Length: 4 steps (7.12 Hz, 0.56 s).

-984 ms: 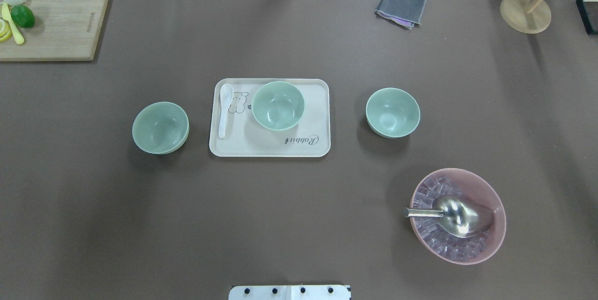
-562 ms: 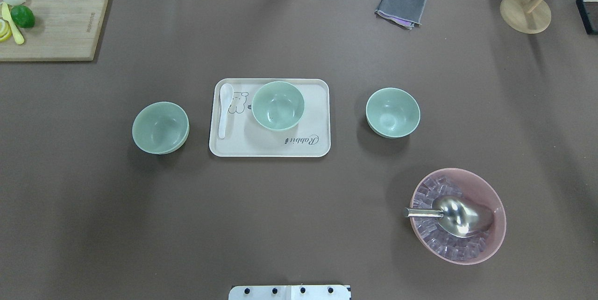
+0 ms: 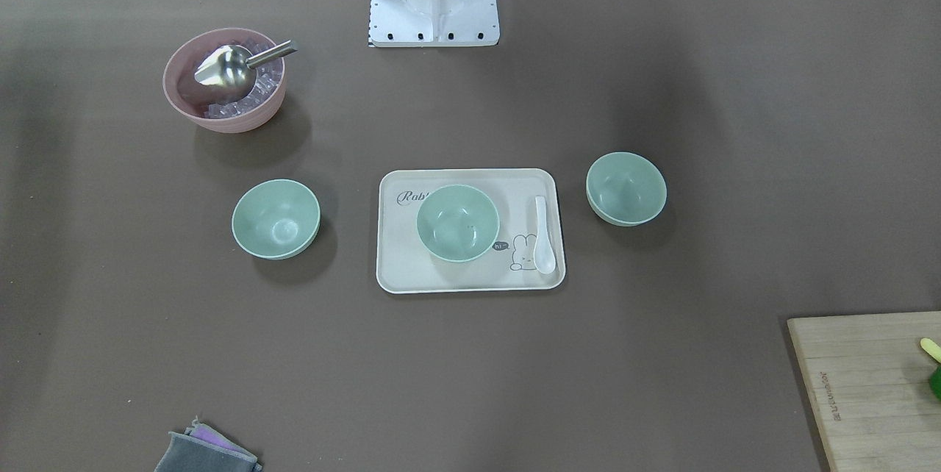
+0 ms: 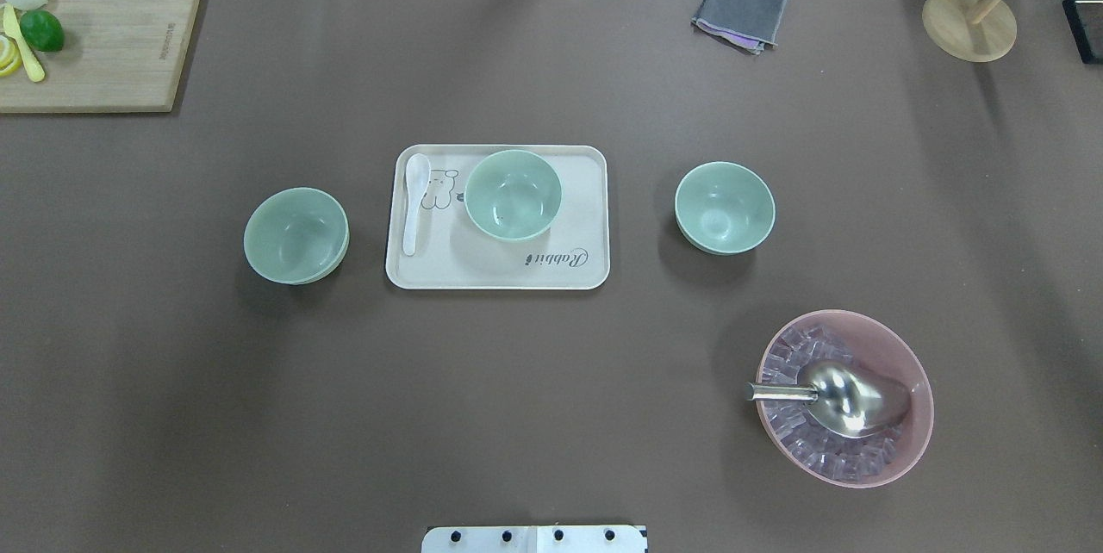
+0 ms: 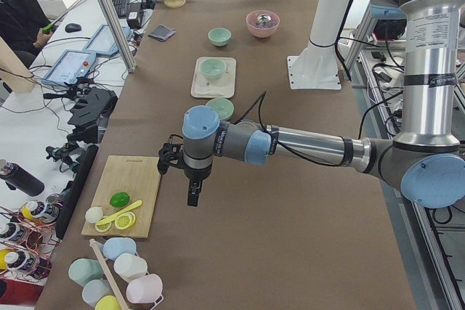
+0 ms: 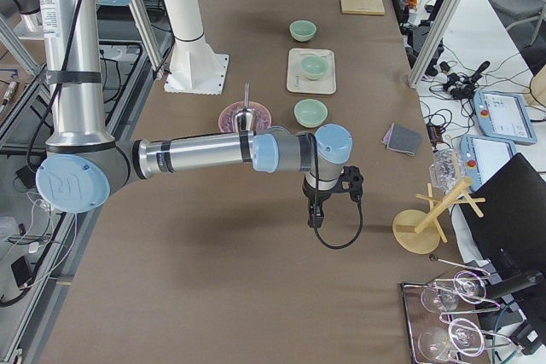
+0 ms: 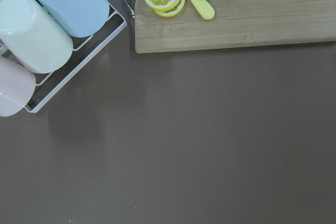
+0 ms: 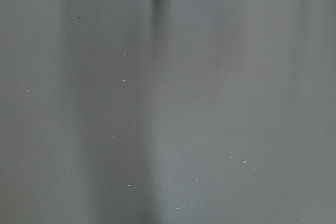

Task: Stack green bowls together

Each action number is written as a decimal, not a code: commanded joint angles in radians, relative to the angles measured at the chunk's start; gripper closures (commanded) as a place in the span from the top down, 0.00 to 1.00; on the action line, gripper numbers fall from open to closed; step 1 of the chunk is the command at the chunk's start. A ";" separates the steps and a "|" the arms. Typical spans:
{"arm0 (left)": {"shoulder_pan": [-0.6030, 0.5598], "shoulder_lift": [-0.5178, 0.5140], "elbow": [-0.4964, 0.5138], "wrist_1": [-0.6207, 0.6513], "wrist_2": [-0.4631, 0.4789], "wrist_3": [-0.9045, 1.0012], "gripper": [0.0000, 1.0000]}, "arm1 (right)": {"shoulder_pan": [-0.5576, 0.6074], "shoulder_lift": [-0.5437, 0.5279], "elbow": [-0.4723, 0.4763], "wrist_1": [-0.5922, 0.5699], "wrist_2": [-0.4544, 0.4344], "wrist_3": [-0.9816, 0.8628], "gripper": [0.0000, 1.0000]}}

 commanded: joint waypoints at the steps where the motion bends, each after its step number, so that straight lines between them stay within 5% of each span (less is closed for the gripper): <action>1: 0.043 -0.026 -0.006 0.003 -0.071 -0.013 0.98 | -0.001 0.012 0.002 0.003 0.001 0.003 1.00; 4: 0.257 -0.124 -0.078 -0.032 -0.088 -0.372 0.98 | -0.001 0.011 0.008 0.015 -0.014 0.012 1.00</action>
